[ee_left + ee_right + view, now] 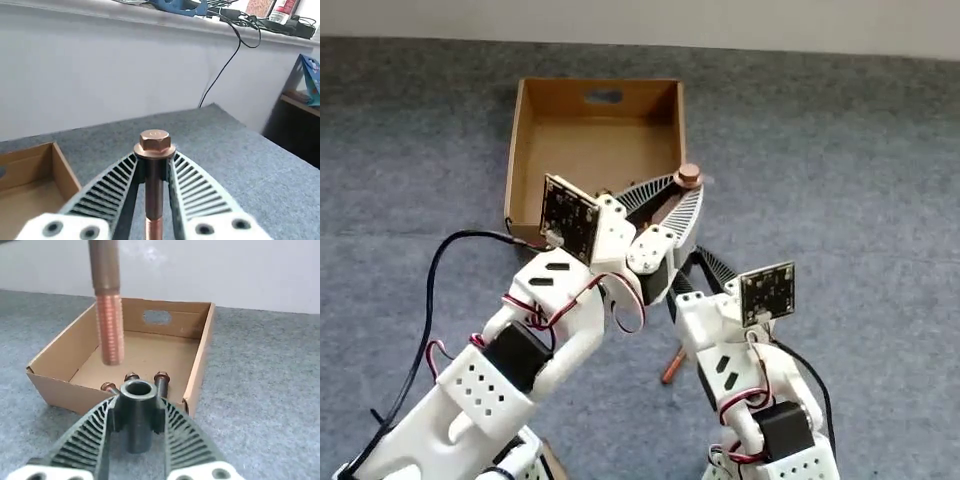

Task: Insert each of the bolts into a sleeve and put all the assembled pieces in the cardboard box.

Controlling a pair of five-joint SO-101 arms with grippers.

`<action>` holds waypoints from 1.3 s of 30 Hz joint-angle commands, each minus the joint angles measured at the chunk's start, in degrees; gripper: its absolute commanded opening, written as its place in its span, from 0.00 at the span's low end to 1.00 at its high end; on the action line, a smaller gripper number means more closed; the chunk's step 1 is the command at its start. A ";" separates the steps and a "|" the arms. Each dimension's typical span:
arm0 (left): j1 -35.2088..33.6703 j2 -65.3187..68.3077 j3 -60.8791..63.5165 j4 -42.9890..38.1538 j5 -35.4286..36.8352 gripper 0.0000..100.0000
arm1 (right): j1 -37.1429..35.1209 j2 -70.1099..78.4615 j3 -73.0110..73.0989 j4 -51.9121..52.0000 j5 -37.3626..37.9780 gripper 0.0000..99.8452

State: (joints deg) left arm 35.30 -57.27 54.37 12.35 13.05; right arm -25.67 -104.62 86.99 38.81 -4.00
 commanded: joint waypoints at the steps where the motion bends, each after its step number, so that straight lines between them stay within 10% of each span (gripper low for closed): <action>1: 0.31 -1.36 -0.57 -1.85 0.09 0.01 | -0.48 -0.57 -4.79 1.45 -0.62 0.01; 39: 0.92 8.22 -4.97 -1.49 0.44 0.01 | -0.31 -0.57 -5.14 2.24 -0.70 0.01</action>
State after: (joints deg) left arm 35.38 -48.84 52.70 12.00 12.97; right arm -25.67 -104.53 85.05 40.92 -4.00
